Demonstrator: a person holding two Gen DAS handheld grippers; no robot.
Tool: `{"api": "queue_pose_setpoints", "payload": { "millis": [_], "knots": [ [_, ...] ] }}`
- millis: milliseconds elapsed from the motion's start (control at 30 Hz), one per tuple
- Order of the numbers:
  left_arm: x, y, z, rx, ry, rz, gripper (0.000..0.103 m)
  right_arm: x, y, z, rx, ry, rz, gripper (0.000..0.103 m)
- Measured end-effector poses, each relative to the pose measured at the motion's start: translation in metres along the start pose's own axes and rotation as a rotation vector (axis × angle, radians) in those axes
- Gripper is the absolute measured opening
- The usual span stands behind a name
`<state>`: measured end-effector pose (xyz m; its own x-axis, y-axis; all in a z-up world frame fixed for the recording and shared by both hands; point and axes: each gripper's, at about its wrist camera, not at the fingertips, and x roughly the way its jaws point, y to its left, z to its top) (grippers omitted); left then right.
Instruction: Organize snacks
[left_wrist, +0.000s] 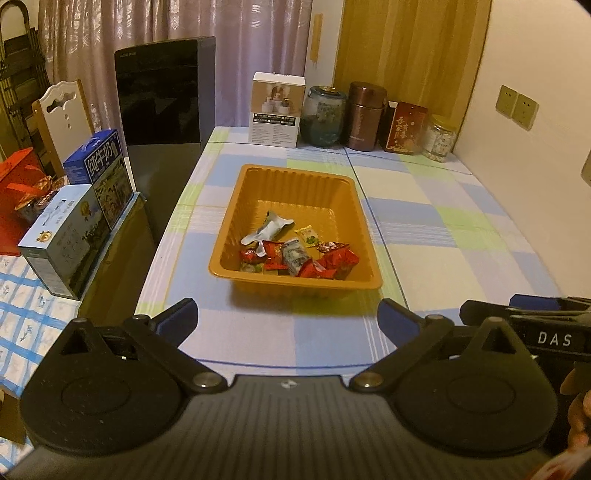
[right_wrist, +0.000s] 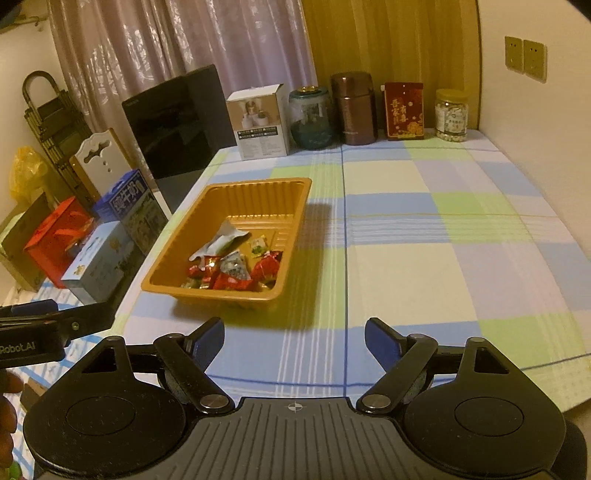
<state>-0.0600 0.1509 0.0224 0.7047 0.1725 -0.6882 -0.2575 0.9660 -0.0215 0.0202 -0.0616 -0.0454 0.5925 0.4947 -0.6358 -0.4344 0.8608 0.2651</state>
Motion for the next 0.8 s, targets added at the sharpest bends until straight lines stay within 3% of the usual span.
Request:
{"api": "queue_pose_setpoints", "payload": {
  "millis": [800],
  "knots": [
    [-0.052, -0.022, -0.015, 0.006, -0.048, 0.013, 0.103, -0.062, 0.011, -0.016, -0.024, -0.085, -0.022, 0.083]
  ]
}}
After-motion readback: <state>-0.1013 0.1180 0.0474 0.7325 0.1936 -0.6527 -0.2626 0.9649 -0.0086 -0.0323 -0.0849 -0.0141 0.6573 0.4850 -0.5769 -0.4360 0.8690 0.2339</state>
